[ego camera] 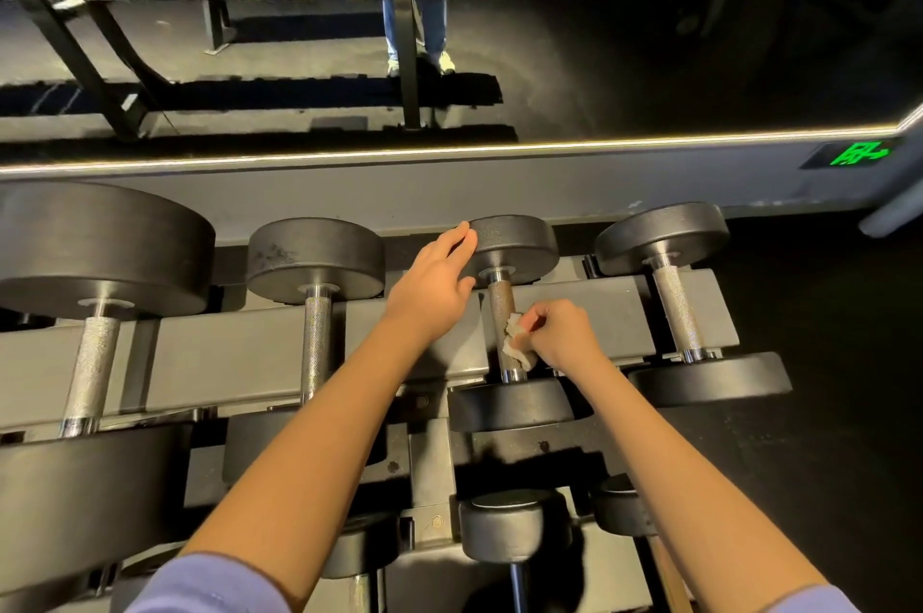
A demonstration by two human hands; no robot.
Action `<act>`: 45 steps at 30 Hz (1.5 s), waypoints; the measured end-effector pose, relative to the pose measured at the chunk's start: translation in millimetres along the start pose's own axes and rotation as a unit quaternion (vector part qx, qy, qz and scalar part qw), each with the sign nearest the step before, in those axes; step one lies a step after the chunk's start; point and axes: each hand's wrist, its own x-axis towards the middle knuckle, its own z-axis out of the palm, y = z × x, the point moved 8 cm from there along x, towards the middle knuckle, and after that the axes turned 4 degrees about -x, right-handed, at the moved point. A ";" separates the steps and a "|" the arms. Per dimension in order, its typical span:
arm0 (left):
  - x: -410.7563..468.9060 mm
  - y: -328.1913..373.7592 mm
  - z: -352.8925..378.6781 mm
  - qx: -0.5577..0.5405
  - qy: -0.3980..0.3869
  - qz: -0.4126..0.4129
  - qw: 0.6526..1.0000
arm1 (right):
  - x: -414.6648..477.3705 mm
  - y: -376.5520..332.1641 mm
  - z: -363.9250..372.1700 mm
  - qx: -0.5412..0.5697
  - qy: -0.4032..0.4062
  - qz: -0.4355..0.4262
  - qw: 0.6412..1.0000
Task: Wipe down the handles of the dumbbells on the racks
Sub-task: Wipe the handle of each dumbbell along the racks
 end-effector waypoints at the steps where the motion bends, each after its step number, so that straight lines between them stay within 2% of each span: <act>1: 0.1 -0.4 0.2 -0.001 -0.001 0.001 1.000 | 4.0 -5.5 -3.4 0.017 0.021 -0.006 1.000; 6: -0.7 -1.0 1.9 0.004 -0.014 0.002 1.000 | 18.4 -29.7 -15.9 0.052 0.126 -0.051 0.989; 9: -0.1 -1.4 1.2 0.007 -0.018 -0.001 1.000 | 13.2 -26.1 -13.3 0.077 0.116 -0.047 0.989; 13: 0.0 -2.0 1.9 0.001 -0.014 0.002 1.000 | -1.3 -7.6 0.3 0.008 0.046 -0.025 0.999; 15: 0.2 -2.8 2.4 -0.001 -0.011 0.006 1.000 | -5.5 -5.6 1.8 -0.019 0.038 -0.020 0.999; 18: 0.1 -3.9 3.0 -0.001 -0.011 0.009 1.000 | -0.7 -14.9 -3.3 0.009 0.055 -0.020 0.998; 26: 0.6 -5.1 2.9 -0.006 -0.021 -0.001 1.000 | 13.6 -46.5 -14.5 0.071 0.170 -0.091 0.979; 28: 0.9 -5.5 3.4 -0.010 -0.022 -0.004 1.000 | 11.2 -42.0 -13.4 0.074 0.165 -0.082 0.980; 31: 0.3 -6.3 4.5 -0.012 -0.015 0.000 1.000 | 3.8 -29.8 -6.4 0.060 0.103 -0.042 0.992; 35: -0.4 -6.0 4.7 -0.017 -0.003 0.008 1.000 | -15.0 -18.1 0.3 -0.020 0.026 -0.007 0.999; 37: -1.6 -4.9 4.4 -0.019 0.000 0.010 1.000 | -14.7 -24.1 -2.7 -0.037 0.030 -0.020 0.999; 42: -3.5 -3.5 1.5 -0.018 0.001 0.013 1.000 | -1.5 -40.3 -11.5 0.026 0.103 -0.052 0.993; 45: -3.9 -2.0 0.7 -0.020 0.000 0.014 1.000 | -4.1 -35.0 -10.3 0.042 0.099 -0.036 0.994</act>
